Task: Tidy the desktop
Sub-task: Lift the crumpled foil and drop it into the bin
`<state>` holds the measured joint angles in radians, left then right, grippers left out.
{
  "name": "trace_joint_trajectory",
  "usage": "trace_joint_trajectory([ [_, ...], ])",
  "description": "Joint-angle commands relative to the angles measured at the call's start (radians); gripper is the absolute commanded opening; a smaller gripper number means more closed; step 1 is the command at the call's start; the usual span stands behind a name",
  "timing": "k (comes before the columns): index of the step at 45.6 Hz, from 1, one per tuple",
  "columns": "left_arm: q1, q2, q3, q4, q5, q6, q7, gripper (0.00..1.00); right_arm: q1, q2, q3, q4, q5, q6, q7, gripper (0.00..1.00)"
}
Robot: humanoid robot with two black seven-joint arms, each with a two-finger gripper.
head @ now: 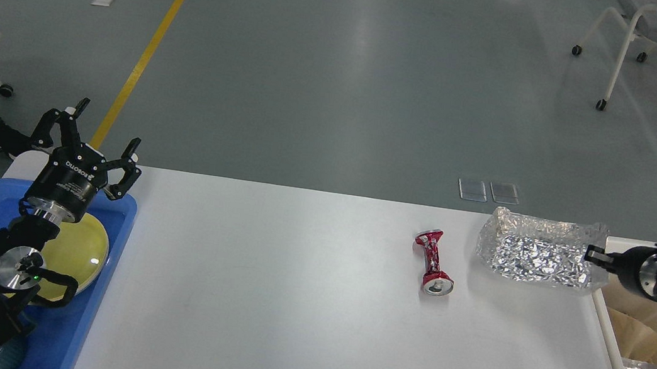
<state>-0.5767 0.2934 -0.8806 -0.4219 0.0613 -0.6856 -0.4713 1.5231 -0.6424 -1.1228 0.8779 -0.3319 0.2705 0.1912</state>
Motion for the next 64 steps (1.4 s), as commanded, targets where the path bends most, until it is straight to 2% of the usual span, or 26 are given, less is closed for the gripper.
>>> trace_joint_trajectory([
  [1,0.000,0.000,-0.001,0.000,0.000,0.000,0.000,1.00,0.527,-0.108,-0.141,0.223,-0.055,0.263,0.011,0.00],
  [7,0.000,0.003,-0.001,0.000,0.000,0.000,0.000,1.00,0.857,-0.137,-0.163,0.245,-0.125,0.599,0.082,0.00],
  [9,0.000,0.003,-0.001,0.000,0.000,0.000,0.000,1.00,0.908,-0.149,-0.163,0.246,-0.139,0.633,0.086,0.00],
  [15,0.000,0.003,-0.001,0.000,0.000,0.000,0.000,1.00,0.913,-0.192,-0.163,0.207,-0.274,0.613,0.086,0.00],
  [18,0.000,0.000,-0.001,0.000,0.000,0.000,0.000,1.00,0.855,-0.232,-0.158,0.161,-0.347,0.573,0.086,0.00],
  [21,0.000,0.000,-0.001,0.000,0.000,0.000,0.000,1.00,0.714,-0.275,-0.158,0.113,-0.383,0.498,0.085,0.00],
  [26,0.000,0.000,-0.001,0.000,0.000,0.000,0.000,1.00,0.413,-0.283,-0.158,-0.017,-0.389,0.275,0.085,0.00],
  [29,0.000,0.000,0.000,0.000,0.000,0.000,-0.001,1.00,0.165,-0.273,-0.152,-0.146,-0.380,0.123,0.088,0.00],
  [32,0.000,0.000,0.000,0.000,0.000,0.000,-0.001,1.00,-0.039,-0.240,-0.123,-0.255,-0.357,0.029,0.090,0.00],
  [41,0.000,0.000,0.000,0.000,0.000,0.000,-0.001,1.00,-0.614,-0.088,-0.002,-0.540,-0.090,-0.099,0.085,0.00],
  [47,0.000,0.000,0.000,0.000,0.000,0.000,-0.001,1.00,-0.813,0.035,0.000,-0.700,0.077,-0.140,0.082,0.01],
  [49,0.000,0.000,0.000,0.000,0.000,0.000,-0.001,1.00,-0.821,0.046,0.000,-0.705,0.096,-0.149,0.082,0.25],
  [50,0.000,0.003,0.000,0.000,0.000,0.000,-0.001,1.00,-0.821,0.049,0.000,-0.705,0.099,-0.151,0.082,0.49],
  [51,0.000,0.000,0.000,0.000,0.000,0.001,-0.001,1.00,-0.819,0.047,0.001,-0.705,0.102,-0.155,0.082,0.90],
  [52,0.000,0.000,0.000,0.000,0.000,0.000,-0.001,1.00,-0.819,0.050,0.004,-0.705,0.109,-0.158,0.080,1.00],
  [64,0.000,0.000,-0.001,0.000,0.000,0.000,-0.001,1.00,-0.776,0.050,0.006,-0.691,0.111,-0.155,0.082,1.00],
])
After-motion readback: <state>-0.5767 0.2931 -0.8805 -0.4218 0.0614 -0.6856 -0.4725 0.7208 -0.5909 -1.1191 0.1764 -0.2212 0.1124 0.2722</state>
